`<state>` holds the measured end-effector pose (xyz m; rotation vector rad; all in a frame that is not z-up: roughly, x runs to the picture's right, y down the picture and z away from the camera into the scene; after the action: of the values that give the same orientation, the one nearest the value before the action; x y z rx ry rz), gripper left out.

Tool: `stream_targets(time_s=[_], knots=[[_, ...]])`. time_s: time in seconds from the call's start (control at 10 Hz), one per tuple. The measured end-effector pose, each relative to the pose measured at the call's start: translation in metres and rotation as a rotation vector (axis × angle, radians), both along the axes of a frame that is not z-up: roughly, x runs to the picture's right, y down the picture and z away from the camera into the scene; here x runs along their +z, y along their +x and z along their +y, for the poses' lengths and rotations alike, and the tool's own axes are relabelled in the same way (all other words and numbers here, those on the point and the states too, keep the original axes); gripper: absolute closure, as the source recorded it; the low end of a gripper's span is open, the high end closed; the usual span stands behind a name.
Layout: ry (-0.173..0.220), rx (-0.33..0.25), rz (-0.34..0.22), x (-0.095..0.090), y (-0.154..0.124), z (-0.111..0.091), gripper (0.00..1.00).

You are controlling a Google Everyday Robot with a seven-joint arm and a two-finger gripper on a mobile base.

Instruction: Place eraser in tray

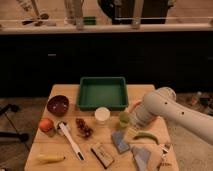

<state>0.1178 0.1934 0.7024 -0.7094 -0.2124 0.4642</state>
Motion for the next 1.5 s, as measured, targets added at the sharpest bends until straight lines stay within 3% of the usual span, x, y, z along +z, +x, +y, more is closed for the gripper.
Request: stream_targets(time_s=[0.3, 0.7, 1.1, 1.5], knots=[[-0.009, 0.008, 0.013, 0.001, -0.002, 0.005, 0.2], [-0.028, 0.044, 0.038, 0.014, -0.034, 0.049, 0.2], [-0.043, 0.137, 0.017, 0.006, -0.055, 0.07, 0.2], [-0.049, 0.138, -0.002, 0.004, -0.06, 0.073, 0.2]])
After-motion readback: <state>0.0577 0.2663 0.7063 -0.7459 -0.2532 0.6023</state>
